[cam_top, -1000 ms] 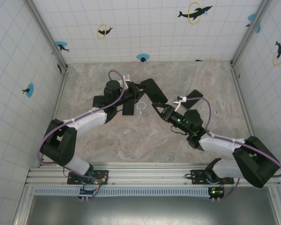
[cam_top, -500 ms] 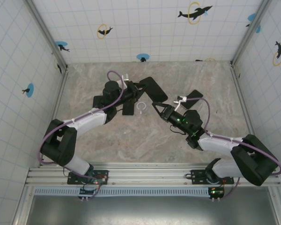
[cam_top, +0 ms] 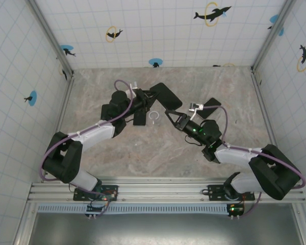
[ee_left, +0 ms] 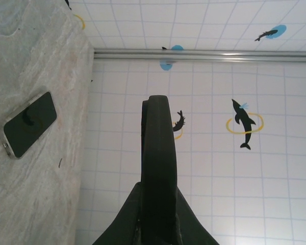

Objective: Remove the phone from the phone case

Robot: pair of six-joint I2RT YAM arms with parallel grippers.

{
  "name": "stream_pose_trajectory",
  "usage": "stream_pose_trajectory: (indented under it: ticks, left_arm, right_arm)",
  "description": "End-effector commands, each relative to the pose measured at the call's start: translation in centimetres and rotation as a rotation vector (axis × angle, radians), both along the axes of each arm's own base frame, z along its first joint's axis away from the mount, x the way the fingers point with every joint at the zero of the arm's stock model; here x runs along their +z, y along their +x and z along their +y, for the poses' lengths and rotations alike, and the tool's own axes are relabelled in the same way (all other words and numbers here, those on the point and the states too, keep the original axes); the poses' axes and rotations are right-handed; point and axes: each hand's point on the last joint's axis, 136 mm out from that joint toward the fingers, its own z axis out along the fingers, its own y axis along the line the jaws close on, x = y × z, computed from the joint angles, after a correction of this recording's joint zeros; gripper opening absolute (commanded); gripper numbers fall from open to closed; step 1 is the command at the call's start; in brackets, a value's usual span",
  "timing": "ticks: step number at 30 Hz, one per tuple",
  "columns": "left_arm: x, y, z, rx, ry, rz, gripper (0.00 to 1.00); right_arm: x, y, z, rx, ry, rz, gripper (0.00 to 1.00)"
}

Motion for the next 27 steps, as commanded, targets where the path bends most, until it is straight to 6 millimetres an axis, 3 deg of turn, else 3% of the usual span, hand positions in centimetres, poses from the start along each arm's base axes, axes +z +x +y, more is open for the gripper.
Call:
stream_pose_trajectory:
  ticks: [1,9,18,22,27]
  left_arm:
    - [7.6,-1.4,1.0,-0.009,-0.179,-0.117,0.00]
    - [9.7,-2.6,0.8,-0.036,-0.239,-0.133,0.00]
    - [11.3,-2.7,0.8,-0.045,-0.290,-0.151,0.00]
    - [10.5,-2.6,0.6,-0.044,-0.228,-0.162,0.00]
    - [9.4,-2.0,0.4,-0.059,-0.108,-0.217,0.00]
  right_arm:
    - [-1.6,1.0,-0.5,-0.051,-0.113,-0.040,0.08]
    - [-2.3,2.0,0.1,-0.028,-0.274,-0.103,0.07]
    - [-1.6,2.9,-0.3,-0.033,-0.282,-0.135,0.07]
    - [-0.7,3.0,-0.2,-0.020,-0.273,-0.162,0.09]
    - [-0.4,2.6,-0.5,0.004,-0.292,-0.195,0.21]
